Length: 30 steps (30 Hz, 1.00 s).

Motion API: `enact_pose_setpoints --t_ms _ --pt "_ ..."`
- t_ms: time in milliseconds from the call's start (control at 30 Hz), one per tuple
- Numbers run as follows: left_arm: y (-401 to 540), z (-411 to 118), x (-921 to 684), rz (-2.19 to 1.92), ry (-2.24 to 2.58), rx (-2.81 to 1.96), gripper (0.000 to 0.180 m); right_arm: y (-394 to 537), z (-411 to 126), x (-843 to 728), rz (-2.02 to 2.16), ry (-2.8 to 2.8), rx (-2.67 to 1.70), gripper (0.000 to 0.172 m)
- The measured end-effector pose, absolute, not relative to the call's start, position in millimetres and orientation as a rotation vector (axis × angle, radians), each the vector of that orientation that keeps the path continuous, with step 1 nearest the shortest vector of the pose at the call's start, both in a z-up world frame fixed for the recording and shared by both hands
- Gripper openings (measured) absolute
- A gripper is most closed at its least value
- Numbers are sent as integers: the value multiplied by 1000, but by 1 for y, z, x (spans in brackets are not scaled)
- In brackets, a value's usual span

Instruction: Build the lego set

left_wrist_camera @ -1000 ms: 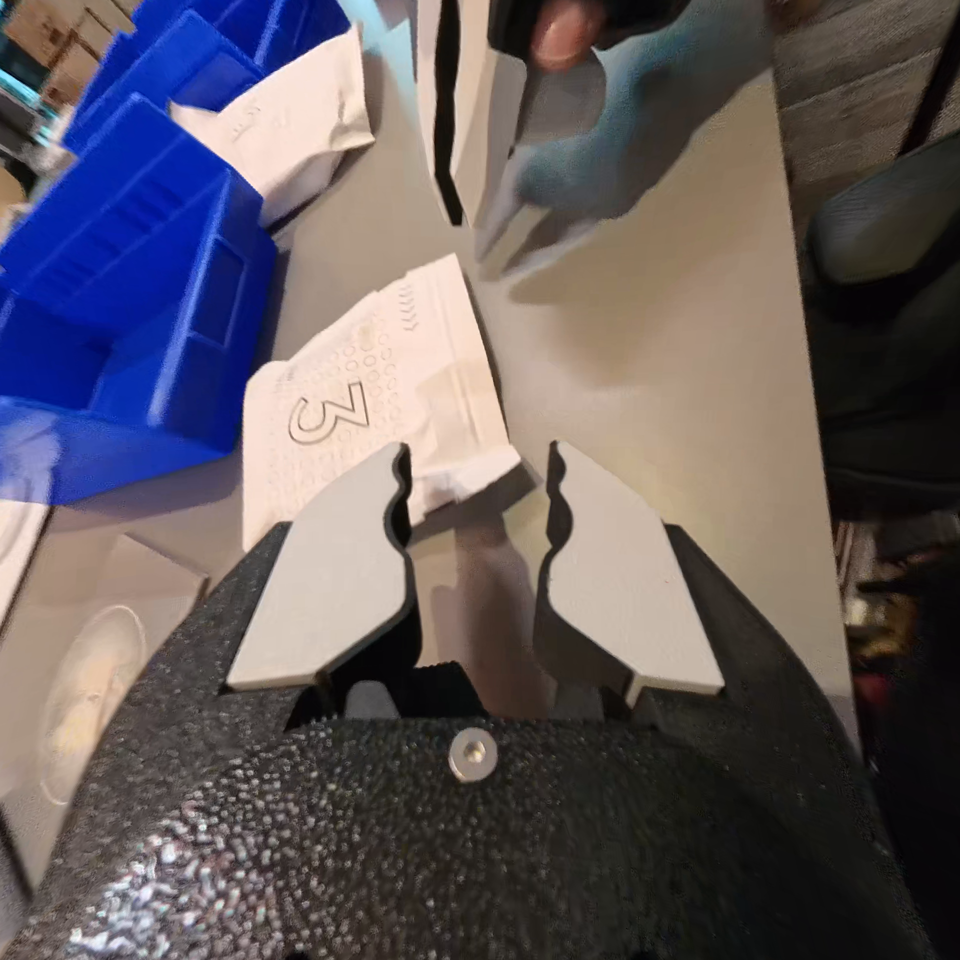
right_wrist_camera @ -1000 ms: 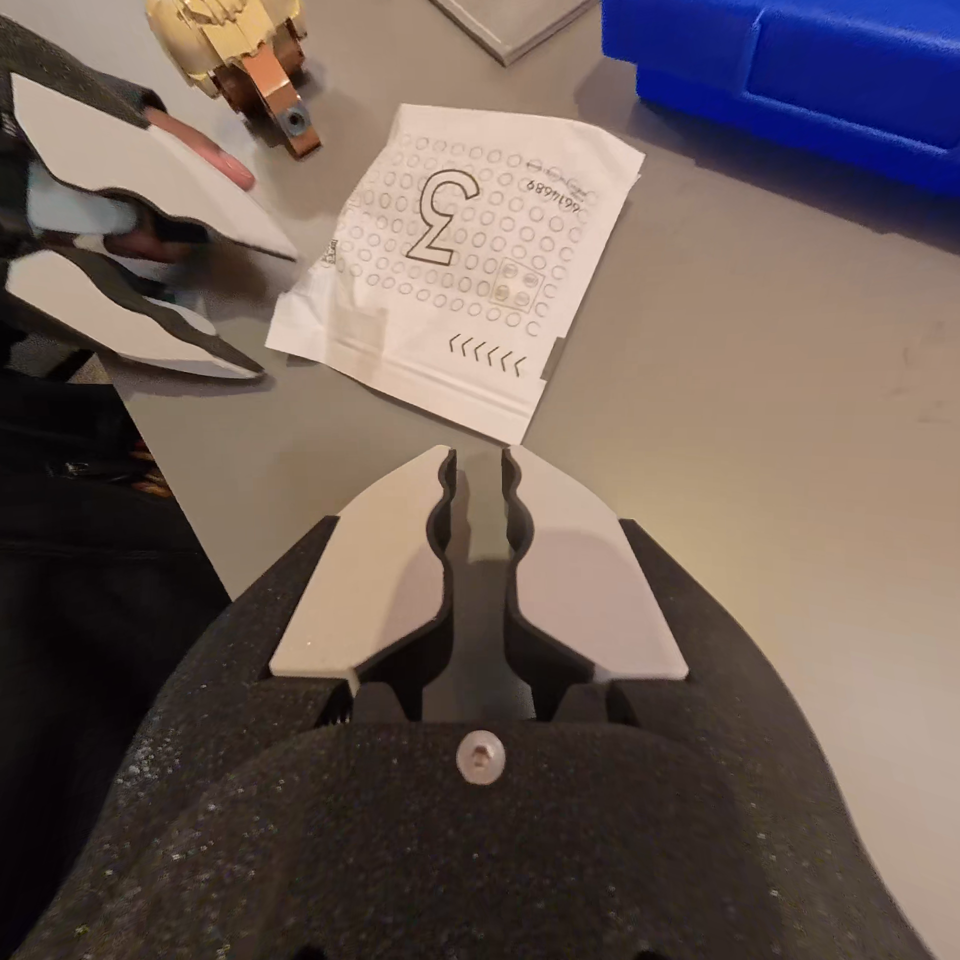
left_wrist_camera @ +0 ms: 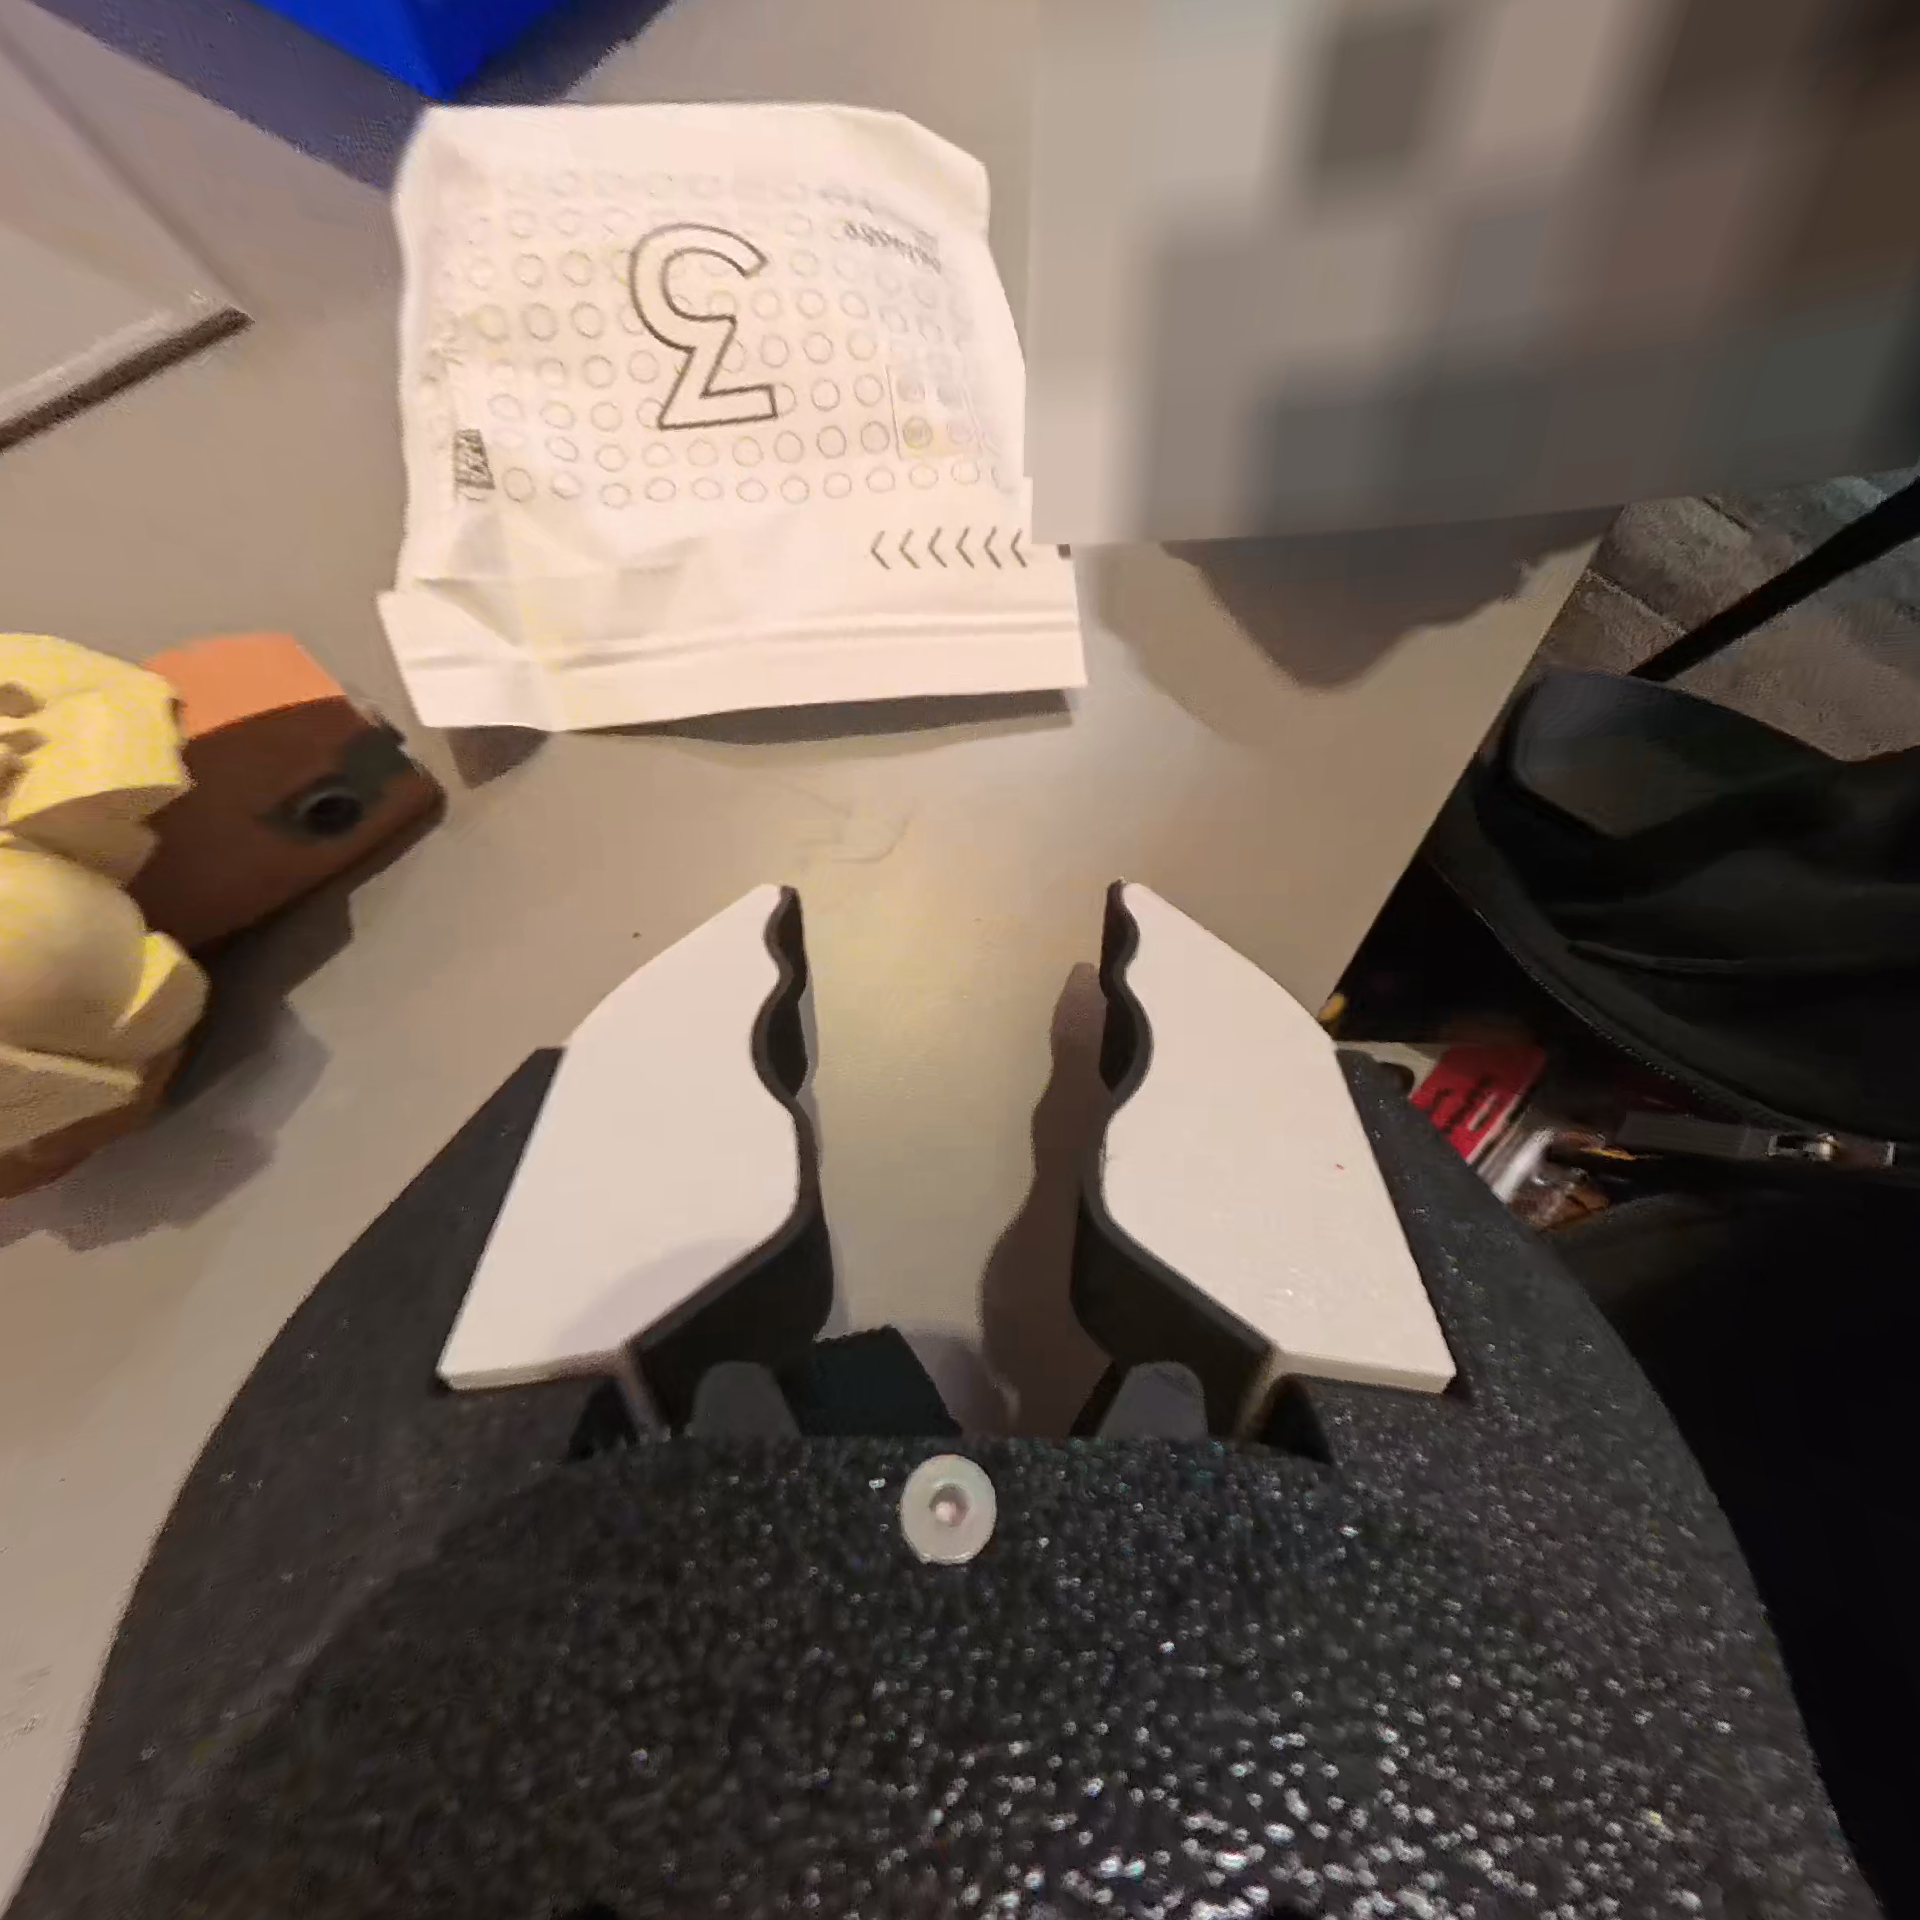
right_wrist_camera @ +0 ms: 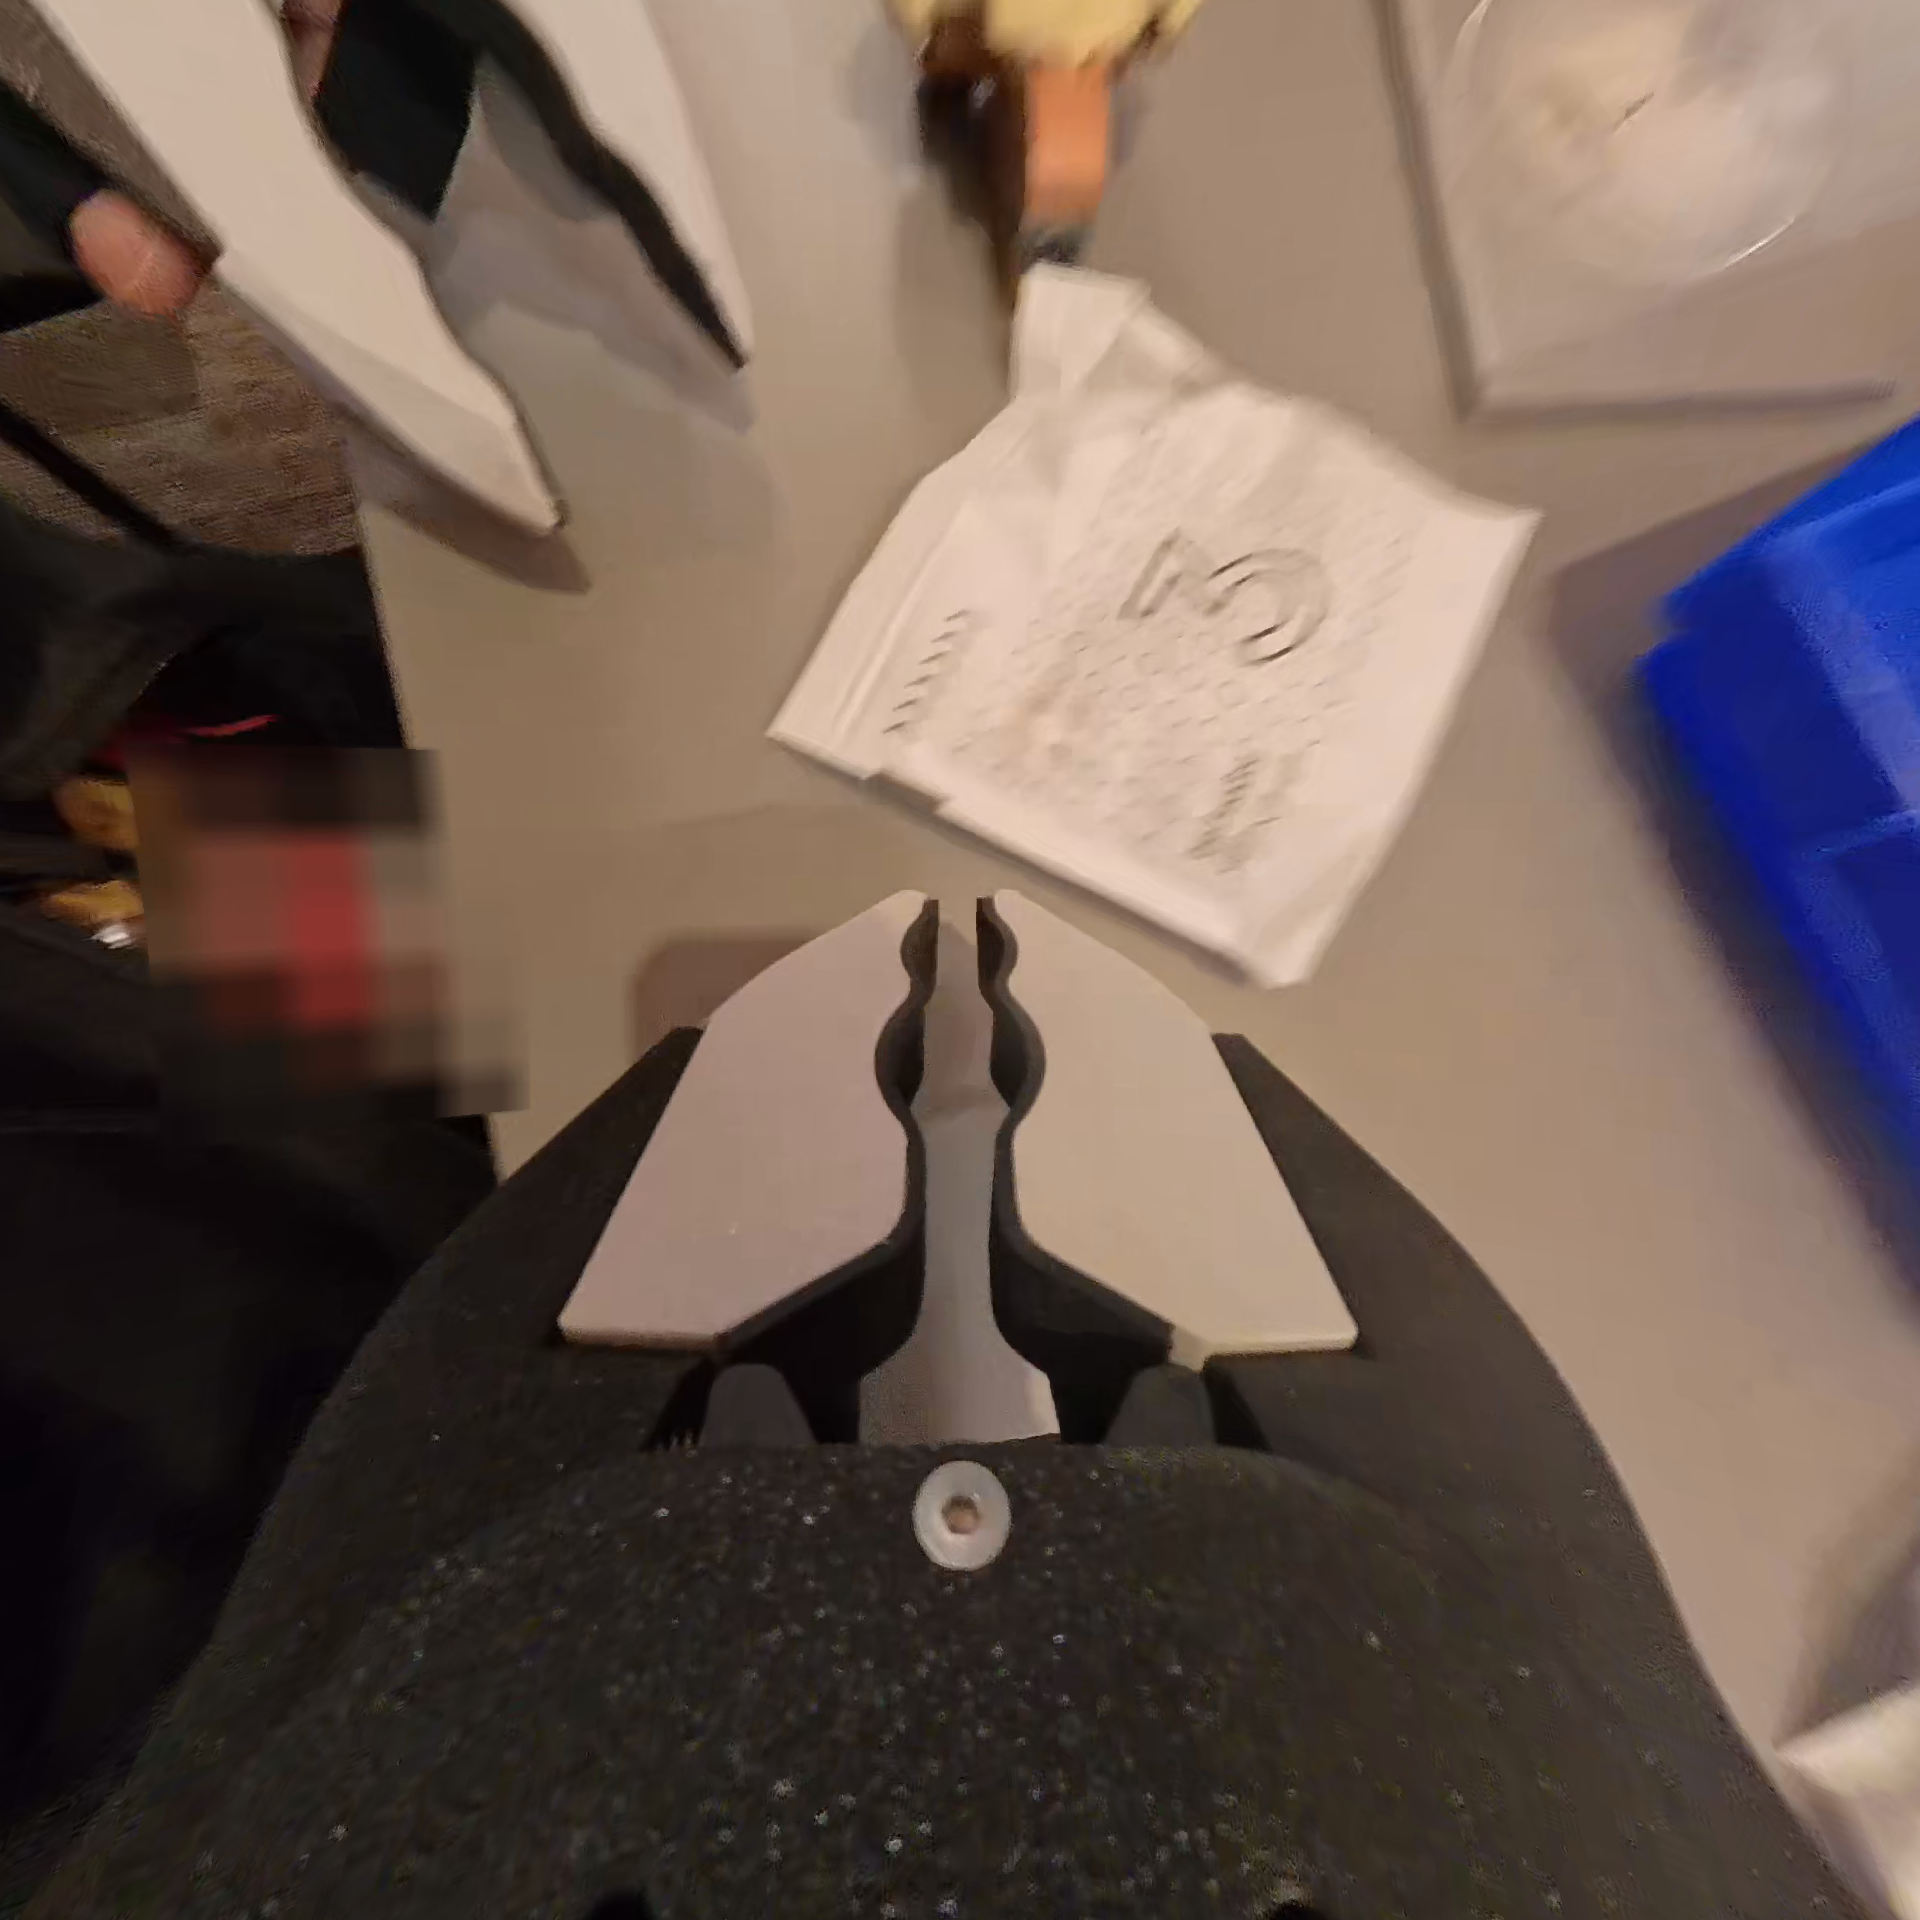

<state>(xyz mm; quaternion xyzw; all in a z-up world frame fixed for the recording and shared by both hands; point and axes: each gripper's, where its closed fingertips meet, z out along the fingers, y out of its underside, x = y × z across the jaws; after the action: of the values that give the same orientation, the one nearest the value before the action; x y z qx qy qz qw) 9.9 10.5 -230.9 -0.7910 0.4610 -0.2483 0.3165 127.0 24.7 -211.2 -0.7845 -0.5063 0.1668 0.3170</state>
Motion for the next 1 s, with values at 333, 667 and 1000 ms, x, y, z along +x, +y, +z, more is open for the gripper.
enact_pose_setpoints --t_ms 333,667,1000 --pt "48 -235 15 -696 1009 -2094 52 149 -195 61 423 -1655 -1780 22" --pt "56 -231 17 -698 1017 -2058 53 110 -243 89 212 -1775 -2071 24" --pt "67 -244 62 -733 1222 -2131 50 91 -220 112 272 -1785 -1973 24"
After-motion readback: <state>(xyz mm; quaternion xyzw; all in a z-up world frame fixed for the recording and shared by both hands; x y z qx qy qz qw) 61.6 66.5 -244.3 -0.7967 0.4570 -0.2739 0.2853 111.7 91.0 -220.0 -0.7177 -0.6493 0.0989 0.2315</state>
